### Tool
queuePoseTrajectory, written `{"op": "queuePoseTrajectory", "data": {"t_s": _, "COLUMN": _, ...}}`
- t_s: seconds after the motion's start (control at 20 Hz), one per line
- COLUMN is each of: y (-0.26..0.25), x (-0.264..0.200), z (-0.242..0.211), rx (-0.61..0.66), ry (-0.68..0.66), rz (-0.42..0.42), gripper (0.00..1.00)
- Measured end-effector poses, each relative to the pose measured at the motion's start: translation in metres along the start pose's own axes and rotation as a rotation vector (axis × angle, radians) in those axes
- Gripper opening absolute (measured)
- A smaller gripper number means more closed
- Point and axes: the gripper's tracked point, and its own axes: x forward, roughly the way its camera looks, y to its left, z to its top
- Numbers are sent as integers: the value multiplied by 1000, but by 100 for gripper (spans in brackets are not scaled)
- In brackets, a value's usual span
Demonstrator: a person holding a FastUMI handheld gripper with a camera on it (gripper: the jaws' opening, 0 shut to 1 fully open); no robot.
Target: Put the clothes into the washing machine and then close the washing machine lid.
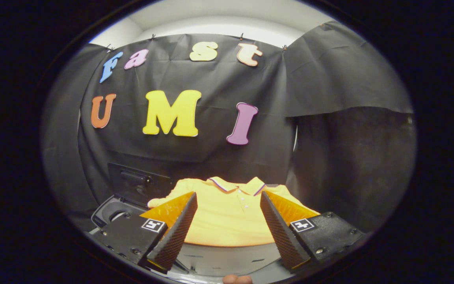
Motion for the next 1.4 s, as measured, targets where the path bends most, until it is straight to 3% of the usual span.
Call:
{"op": "queuePoseTrajectory", "data": {"t_s": 0.45, "y": -14, "x": 78, "z": -20, "rx": 34, "ry": 218, "rz": 36, "gripper": 100}}
{"op": "queuePoseTrajectory", "data": {"t_s": 0.85, "y": -16, "x": 129, "z": -49, "rx": -24, "ry": 438, "rz": 96, "gripper": 100}}
{"op": "queuePoseTrajectory", "data": {"t_s": 1.4, "y": -43, "x": 153, "z": -80, "rx": 2, "ry": 566, "rz": 35, "gripper": 100}}
